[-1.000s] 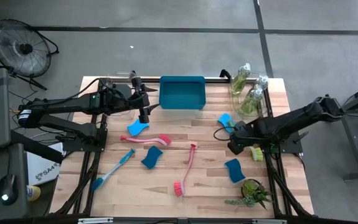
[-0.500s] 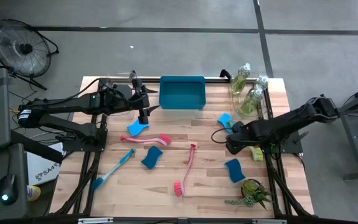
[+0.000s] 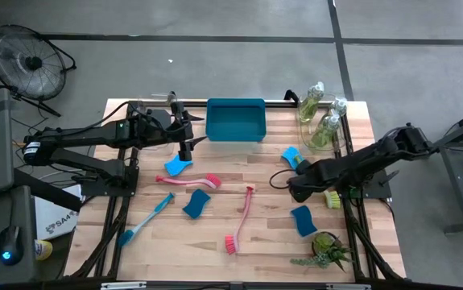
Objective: Pick & Place Kitchen Sink Supplies
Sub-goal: Put the green dish brush into the blue bin
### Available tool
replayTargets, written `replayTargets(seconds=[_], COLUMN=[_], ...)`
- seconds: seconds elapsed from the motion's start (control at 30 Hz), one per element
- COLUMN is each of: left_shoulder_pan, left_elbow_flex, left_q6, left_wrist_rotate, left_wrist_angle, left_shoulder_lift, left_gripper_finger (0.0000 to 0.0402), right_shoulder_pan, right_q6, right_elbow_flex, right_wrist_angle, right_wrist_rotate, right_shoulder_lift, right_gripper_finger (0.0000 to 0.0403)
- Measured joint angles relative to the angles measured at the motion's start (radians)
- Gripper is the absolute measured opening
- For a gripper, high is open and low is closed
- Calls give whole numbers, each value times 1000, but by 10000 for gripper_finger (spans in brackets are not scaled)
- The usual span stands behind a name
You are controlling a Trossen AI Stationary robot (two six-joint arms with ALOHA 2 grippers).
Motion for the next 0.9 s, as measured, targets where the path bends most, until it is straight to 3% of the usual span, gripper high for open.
replayTargets(seconds=[0.43, 0.9], left_shoulder_pan=[0, 0], left_elbow_flex=[0, 0], left_q6=[0, -19], left_wrist_rotate=[0, 0], left_wrist_angle=[-3, -11], left_shoulder_lift=[0, 0], left_gripper_finger=[269, 269], right_shoulder_pan=[-20, -20], right_q6=[9, -18], right_elbow_flex=[-99, -106], right_wrist_angle=[100, 124], right_wrist_rotate=[-40, -57], right_shoulder_lift=[23, 25], right_gripper_finger=[316, 240])
